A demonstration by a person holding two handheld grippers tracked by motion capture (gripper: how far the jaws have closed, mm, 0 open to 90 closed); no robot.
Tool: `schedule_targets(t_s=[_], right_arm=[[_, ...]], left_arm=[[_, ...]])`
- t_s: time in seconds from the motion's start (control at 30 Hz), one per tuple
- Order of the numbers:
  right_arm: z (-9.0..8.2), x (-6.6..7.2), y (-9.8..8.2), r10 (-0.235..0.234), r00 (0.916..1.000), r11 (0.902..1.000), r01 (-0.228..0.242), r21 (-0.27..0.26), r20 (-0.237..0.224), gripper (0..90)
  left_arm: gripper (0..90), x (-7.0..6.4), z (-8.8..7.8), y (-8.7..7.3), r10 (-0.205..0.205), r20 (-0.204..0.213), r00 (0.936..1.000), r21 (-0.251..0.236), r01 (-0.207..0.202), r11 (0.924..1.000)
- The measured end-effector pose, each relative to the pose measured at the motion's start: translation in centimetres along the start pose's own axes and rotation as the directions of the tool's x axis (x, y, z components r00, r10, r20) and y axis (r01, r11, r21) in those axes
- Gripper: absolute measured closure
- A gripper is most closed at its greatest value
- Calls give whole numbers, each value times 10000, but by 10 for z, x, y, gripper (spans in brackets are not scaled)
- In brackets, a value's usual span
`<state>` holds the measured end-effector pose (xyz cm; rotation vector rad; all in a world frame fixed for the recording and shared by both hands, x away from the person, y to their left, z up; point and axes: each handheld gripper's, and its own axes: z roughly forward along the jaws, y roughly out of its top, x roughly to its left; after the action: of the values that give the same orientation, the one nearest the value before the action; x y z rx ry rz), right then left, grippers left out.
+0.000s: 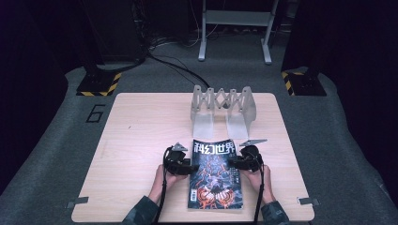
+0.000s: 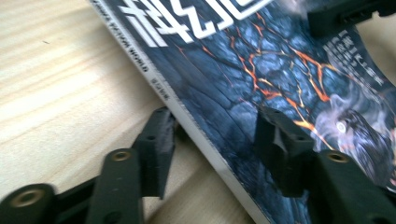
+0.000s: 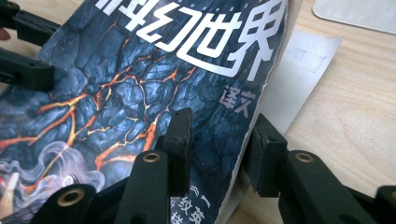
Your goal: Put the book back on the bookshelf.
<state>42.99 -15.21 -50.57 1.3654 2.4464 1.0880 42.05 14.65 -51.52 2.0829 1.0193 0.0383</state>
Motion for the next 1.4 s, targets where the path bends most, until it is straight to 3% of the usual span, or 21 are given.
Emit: schedule_targets(t_s=[0.03,0.17,0.3,0.4,0.5,0.63,0.7,0.77,0.87,0.97,1.0,1.07,1.1,1.2,1.27,1.4], right_arm=[[-1,1,0,-5,10000,9999,5,159,-7,659],[0,0,-1,24,10000,10000,-24,-49,13,677],[0,-1,-1,66,10000,10000,-66,23,-18,685],[0,-1,0,-181,9998,9998,181,12,54,686],[-1,1,-1,53,10000,10000,-53,32,28,686],[-1,0,-2,61,10000,10000,-61,15,19,685],[-1,0,-2,35,10000,10000,-35,-37,-17,684],[0,-2,-2,-45,10000,9998,45,-186,-45,684],[0,0,-2,60,10000,9999,-60,-92,-13,681],[0,-1,-2,177,9998,9998,-179,-103,-124,655],[0,-2,-2,207,9996,9997,-210,-129,-206,642],[-1,-2,-2,325,9987,9994,-328,-73,-383,603],[-1,-3,-2,373,9981,9992,-379,-103,-496,582],[-1,-4,-2,297,9979,9995,-304,-130,-573,522],[-2,-5,-2,282,9984,9994,-291,-188,-486,448],[-5,-11,-3,485,9988,9988,-485,98,-6,354]], left_arm=[[418,0,0,1,-185,271,9995,68,184,9998],[366,3,2,7,-130,516,9986,133,123,9998],[350,2,7,13,116,455,9989,314,-131,9994],[355,4,11,16,23,654,9979,410,-50,9991],[366,2,14,19,-172,852,9962,573,124,9983],[418,0,16,21,160,672,9976,688,-206,9974],[469,2,16,21,76,849,9964,656,-132,9978],[536,5,17,20,-61,1453,9894,665,-36,9978],[609,6,16,20,-6,1815,9834,544,-94,9985],[640,4,15,19,81,1792,9838,347,-146,9993],[647,1,13,18,370,1676,9852,115,-394,9992],[655,-2,11,16,287,1641,9860,-87,-277,9996],[659,-2,10,15,491,1588,9861,-245,-458,9987],[669,-3,9,12,356,1647,9857,-454,-284,9986],[675,-5,7,8,538,1466,9877,-900,-409,9951],[686,-7,4,5,710,1468,9866,-1190,-537,9914]])
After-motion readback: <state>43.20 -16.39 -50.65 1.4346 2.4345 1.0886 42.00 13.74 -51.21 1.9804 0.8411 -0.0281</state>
